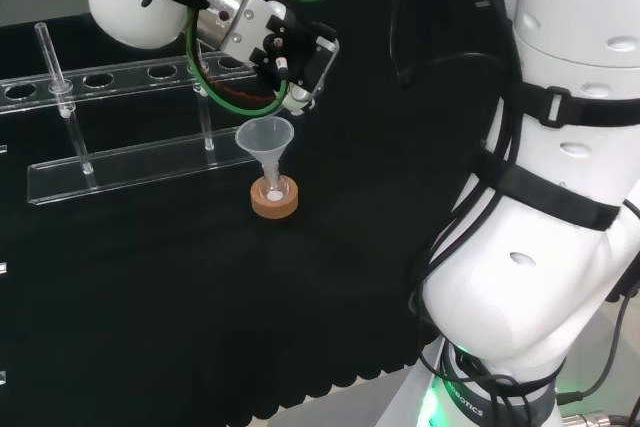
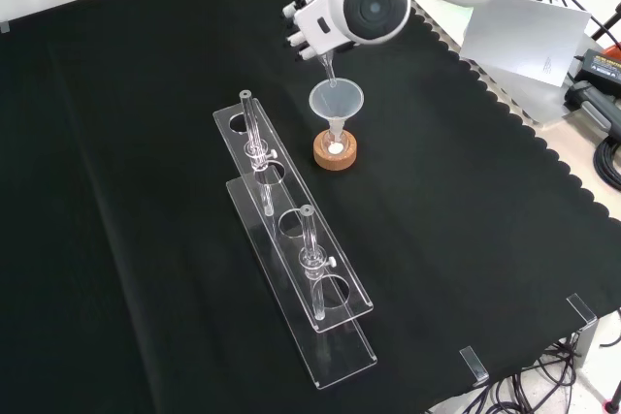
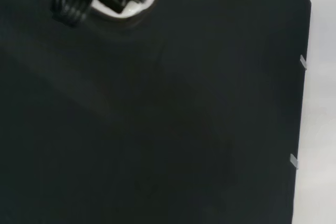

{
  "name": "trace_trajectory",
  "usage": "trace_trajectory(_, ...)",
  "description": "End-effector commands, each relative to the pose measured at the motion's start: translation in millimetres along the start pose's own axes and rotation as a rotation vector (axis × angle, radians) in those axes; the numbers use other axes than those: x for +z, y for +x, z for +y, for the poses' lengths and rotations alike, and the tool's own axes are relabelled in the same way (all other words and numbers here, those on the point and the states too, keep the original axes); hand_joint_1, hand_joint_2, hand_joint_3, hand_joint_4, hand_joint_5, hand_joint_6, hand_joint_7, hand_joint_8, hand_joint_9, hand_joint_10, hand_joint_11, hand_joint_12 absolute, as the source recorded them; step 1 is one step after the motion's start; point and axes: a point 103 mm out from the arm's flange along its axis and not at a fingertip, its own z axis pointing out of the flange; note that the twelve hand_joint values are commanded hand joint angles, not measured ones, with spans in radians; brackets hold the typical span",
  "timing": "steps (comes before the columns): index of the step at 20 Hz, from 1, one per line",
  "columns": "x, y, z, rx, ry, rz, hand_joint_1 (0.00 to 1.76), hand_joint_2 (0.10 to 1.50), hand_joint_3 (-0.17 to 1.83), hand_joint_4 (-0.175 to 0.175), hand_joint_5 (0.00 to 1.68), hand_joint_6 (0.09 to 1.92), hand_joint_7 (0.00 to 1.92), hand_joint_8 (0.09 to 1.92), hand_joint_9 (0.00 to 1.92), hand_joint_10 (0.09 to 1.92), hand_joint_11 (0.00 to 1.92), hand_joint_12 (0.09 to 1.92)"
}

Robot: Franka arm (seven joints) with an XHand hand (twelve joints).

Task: Pour all the NaCl from the weighing funnel into the round-bottom flask.

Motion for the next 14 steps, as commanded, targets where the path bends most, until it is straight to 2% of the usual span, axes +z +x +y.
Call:
trace_trajectory(1, 10, -10, 2, 0.006, -0.008, 0.073, 1.12, 0.67, 0.6, 0.175, 1.31, 0.58, 0.81, 0.69, 1.26, 0.09, 1.06, 0.86)
trace_trajectory(10, 23, -25, 5, 0.012, -0.019, 0.18, 1.12, 0.68, 0.6, 0.175, 1.31, 0.58, 0.82, 0.69, 1.26, 0.09, 1.06, 0.86)
trace_trajectory(14, 29, -33, 8, 0.03, -0.007, 0.226, 1.12, 0.68, 0.6, 0.175, 1.31, 0.58, 0.82, 0.69, 1.26, 0.09, 1.06, 0.86)
